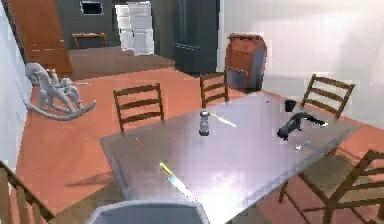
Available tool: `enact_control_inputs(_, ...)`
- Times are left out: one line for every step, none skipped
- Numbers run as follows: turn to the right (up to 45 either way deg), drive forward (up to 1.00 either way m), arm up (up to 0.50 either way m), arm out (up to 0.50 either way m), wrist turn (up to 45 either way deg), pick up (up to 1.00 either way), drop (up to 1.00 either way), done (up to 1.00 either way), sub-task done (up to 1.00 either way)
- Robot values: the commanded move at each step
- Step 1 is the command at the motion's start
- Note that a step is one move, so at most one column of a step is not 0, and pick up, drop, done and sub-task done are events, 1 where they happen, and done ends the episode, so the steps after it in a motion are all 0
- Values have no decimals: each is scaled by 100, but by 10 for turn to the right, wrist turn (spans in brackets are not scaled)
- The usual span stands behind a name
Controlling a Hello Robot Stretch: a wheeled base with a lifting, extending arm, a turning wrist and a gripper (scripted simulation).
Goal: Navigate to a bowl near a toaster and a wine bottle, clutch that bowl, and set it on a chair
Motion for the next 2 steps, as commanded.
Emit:
enact_control_inputs(450,0,0,0,0,0,0,0,0)
enact_control_inputs(450,0,0,0,0,0,0,0,0)
